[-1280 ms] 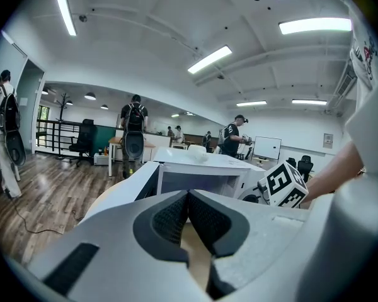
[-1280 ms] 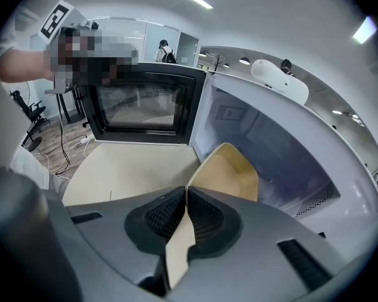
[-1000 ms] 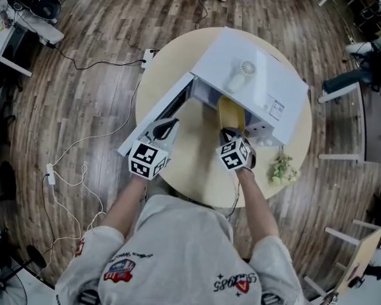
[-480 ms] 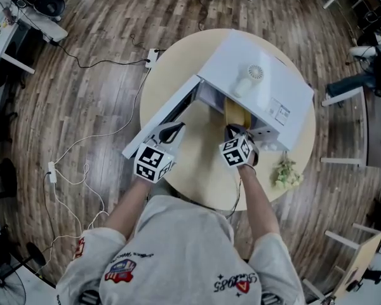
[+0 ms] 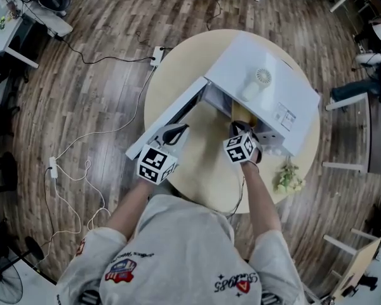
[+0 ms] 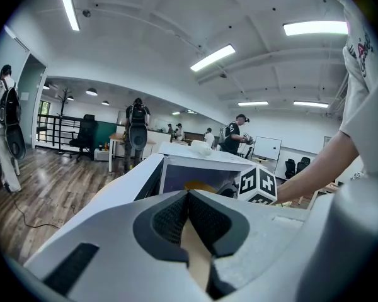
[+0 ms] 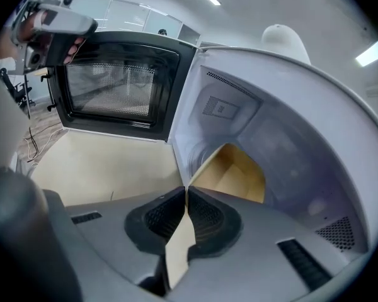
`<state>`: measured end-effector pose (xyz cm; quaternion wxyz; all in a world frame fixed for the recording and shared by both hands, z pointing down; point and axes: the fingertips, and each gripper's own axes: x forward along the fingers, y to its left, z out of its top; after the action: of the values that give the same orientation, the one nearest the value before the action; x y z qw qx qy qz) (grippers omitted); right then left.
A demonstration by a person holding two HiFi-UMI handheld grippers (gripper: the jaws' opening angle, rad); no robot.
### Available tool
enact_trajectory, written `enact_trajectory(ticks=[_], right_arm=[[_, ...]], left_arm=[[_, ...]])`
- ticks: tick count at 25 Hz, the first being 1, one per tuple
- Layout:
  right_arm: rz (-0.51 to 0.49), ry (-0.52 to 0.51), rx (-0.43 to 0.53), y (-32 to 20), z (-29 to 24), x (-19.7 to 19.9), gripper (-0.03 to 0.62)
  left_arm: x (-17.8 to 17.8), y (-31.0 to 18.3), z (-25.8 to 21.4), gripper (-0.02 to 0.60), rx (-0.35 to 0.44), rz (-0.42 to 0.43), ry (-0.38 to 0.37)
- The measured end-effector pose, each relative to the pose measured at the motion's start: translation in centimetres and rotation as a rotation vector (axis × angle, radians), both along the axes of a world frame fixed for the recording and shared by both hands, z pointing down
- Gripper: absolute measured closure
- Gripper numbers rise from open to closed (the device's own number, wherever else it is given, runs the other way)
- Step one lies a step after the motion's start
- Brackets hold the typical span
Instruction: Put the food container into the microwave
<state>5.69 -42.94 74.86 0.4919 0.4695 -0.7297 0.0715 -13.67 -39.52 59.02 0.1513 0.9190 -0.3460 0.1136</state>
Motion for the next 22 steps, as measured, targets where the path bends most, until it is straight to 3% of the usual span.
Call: enact_trajectory(ticks=[22], right_arm=[[0.002,0.019,0.095,-4.6,0.2,0.3,0.571]], left_arm=[[0.1,0.1,1.2,0.577,-0.023,0.022,-0.029]])
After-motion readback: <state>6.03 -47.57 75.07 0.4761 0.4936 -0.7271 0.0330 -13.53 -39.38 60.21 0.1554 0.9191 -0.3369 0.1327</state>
